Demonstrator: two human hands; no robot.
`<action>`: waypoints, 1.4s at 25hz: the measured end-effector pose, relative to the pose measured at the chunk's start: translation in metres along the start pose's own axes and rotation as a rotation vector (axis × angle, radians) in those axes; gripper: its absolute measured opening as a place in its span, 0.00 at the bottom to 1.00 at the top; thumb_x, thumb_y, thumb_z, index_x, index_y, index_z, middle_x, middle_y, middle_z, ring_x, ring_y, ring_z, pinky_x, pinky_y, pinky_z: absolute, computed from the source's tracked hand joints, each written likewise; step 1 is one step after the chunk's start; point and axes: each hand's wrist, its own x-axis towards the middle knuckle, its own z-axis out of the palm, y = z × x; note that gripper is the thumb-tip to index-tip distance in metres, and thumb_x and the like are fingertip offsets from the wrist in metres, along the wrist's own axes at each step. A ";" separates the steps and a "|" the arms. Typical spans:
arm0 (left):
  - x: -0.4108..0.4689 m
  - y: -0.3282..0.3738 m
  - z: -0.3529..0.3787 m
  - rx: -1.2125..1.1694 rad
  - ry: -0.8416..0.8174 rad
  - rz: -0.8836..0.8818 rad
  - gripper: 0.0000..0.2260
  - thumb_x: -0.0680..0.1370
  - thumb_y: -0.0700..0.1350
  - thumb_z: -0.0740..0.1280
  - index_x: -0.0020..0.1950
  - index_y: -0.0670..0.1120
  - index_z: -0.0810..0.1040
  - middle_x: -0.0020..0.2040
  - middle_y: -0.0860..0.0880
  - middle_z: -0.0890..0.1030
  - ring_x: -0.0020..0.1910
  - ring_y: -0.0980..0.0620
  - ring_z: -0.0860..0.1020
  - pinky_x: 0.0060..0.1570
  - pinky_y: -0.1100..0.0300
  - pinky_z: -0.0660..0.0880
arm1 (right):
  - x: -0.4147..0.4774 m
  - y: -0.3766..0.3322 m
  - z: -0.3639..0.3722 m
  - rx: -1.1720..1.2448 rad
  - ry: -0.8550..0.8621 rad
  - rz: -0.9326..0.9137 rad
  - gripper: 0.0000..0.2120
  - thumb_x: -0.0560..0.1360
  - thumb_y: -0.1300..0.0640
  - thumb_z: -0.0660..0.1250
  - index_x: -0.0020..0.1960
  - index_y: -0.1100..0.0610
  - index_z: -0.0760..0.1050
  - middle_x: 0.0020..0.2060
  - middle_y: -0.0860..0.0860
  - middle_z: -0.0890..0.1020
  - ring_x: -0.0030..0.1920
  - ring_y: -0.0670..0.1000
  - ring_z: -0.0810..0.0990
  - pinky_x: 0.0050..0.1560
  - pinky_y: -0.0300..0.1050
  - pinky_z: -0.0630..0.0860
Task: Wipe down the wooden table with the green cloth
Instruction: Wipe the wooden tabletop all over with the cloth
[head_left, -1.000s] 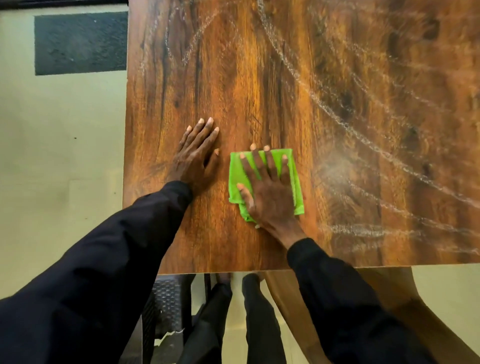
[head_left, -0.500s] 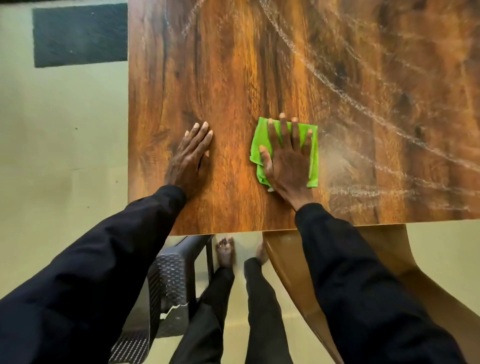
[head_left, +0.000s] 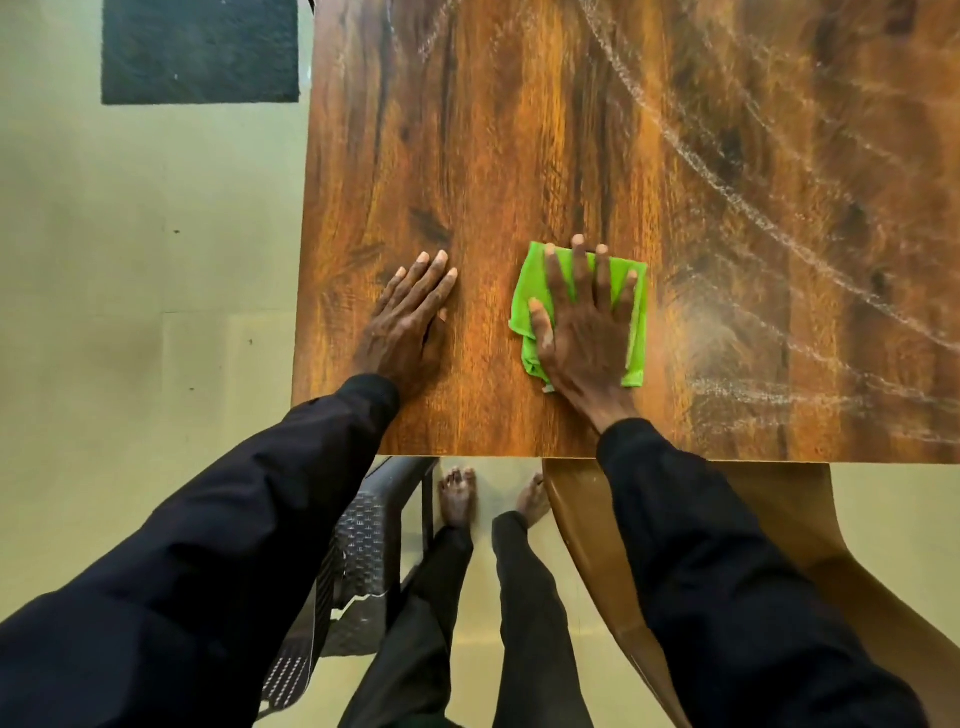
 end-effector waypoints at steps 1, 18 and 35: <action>0.000 0.000 0.000 0.006 0.001 0.003 0.22 0.87 0.38 0.61 0.82 0.40 0.67 0.83 0.40 0.65 0.84 0.40 0.61 0.84 0.44 0.56 | -0.002 -0.013 0.002 0.005 -0.008 -0.048 0.33 0.88 0.39 0.48 0.90 0.49 0.51 0.89 0.56 0.50 0.89 0.63 0.47 0.85 0.72 0.45; -0.004 -0.002 0.006 0.062 -0.030 0.004 0.22 0.88 0.42 0.57 0.83 0.40 0.65 0.84 0.40 0.63 0.85 0.41 0.59 0.84 0.40 0.57 | -0.059 0.025 0.008 -0.008 -0.034 -0.151 0.33 0.87 0.39 0.52 0.89 0.49 0.54 0.89 0.56 0.51 0.89 0.63 0.48 0.85 0.73 0.50; 0.064 0.076 0.070 0.037 -0.029 0.111 0.23 0.88 0.43 0.60 0.83 0.40 0.65 0.84 0.40 0.62 0.85 0.41 0.59 0.84 0.41 0.54 | -0.088 0.110 0.009 0.011 0.024 -0.005 0.34 0.88 0.40 0.50 0.90 0.53 0.52 0.90 0.54 0.50 0.89 0.60 0.47 0.85 0.72 0.50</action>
